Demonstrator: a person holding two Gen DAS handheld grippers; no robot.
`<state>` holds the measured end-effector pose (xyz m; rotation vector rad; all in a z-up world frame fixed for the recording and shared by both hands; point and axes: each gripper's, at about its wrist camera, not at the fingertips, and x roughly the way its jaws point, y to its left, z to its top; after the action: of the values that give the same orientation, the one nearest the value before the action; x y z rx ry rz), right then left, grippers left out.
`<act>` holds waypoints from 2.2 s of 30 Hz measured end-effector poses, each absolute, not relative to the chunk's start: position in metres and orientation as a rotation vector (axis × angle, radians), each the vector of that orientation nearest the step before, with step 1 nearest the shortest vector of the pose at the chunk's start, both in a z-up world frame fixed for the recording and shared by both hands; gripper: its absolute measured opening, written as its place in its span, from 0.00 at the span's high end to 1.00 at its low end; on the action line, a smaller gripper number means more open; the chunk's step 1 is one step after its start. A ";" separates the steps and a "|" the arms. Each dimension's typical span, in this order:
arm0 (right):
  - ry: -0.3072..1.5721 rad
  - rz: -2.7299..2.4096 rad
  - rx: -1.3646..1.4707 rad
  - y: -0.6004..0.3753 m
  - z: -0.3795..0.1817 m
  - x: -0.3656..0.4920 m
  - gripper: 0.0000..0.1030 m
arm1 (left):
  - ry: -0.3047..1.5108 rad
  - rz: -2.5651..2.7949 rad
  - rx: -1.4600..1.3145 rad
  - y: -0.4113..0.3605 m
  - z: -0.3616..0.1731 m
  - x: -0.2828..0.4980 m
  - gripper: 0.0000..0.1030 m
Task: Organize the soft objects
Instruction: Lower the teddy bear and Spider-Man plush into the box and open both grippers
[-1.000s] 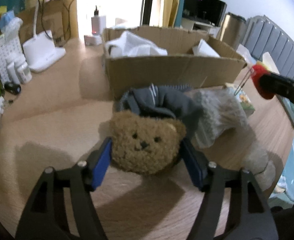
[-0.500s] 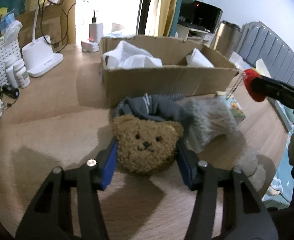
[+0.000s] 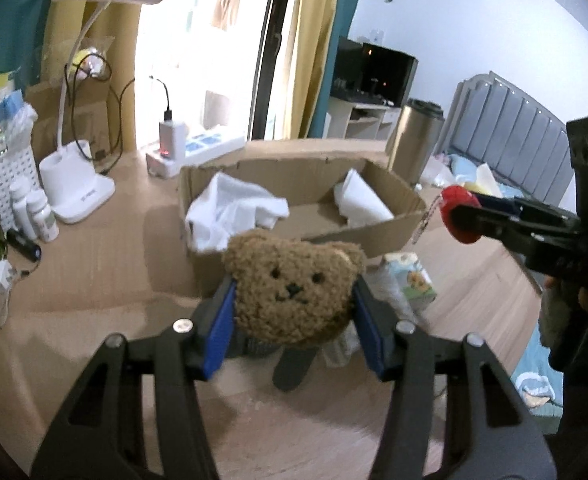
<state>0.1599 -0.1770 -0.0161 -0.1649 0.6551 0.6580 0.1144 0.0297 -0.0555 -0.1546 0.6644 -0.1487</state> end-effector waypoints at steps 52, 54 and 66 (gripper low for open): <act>0.739 0.605 -0.114 -0.183 -0.052 0.257 0.55 | 0.709 -0.129 -0.177 0.042 -0.089 0.214 0.44; 0.747 0.605 -0.110 -0.182 -0.054 0.259 0.55 | 0.714 -0.137 -0.173 0.040 -0.090 0.217 0.44; 0.766 0.607 -0.099 -0.181 -0.060 0.260 0.54 | 0.714 -0.128 -0.143 0.038 -0.091 0.222 0.42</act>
<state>0.2596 -0.1808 -0.0596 -0.0986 0.7659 0.6073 0.2221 0.0380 -0.0911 -0.1435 0.7140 -0.1277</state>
